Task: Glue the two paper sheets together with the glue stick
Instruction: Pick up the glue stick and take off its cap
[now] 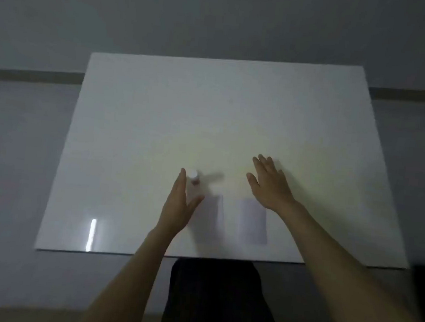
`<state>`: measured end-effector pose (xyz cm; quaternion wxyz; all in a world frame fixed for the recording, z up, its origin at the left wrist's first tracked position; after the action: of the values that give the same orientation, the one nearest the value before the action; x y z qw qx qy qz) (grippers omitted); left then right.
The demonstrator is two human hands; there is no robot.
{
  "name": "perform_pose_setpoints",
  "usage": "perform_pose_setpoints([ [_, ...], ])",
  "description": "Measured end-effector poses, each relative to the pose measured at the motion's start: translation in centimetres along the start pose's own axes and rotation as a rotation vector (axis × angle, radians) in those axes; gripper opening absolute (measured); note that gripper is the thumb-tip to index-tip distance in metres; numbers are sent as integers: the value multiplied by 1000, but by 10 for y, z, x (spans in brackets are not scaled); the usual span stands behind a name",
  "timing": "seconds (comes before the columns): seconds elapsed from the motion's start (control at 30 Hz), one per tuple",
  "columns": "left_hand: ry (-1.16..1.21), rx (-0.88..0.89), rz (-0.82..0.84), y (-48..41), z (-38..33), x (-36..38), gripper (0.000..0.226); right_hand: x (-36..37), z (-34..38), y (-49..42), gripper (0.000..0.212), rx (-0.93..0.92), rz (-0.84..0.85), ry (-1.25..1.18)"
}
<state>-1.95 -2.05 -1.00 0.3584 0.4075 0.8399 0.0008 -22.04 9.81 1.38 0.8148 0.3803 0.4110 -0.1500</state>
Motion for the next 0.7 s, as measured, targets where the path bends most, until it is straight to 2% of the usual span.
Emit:
perform_pose_setpoints([
  [0.13,103,136,-241,-25,9,10,66,19,-2,-32,54,-94,-190,-56],
  [0.23,107,292,-364,-32,14,14,35,28,5,-42,54,-200,-357,-127],
  [0.3,143,355,-404,-32,13,16,22,29,12,-40,55,-270,-454,-170],
  [0.4,222,443,-445,-22,11,26,28,35,21,-21,55,-354,-579,-194],
  [0.5,184,583,-506,8,7,37,40,43,27,24,52,-452,-685,-276],
  [0.63,32,671,-516,60,-3,45,52,51,34,98,37,-535,-653,-556],
  [0.7,-51,689,-535,78,-6,42,53,53,36,120,43,-519,-685,-551],
])
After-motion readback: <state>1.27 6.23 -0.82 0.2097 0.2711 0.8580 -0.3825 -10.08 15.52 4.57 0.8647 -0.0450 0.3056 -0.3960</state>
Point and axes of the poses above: each hand's wrist, its own y-axis away from the middle knuckle, its own x-axis out of the palm, z = x × y, the point moved 3 cm from there along -y, towards the middle knuckle, and after that the axes turned 3 degrees about x, right-handed, at the moved point
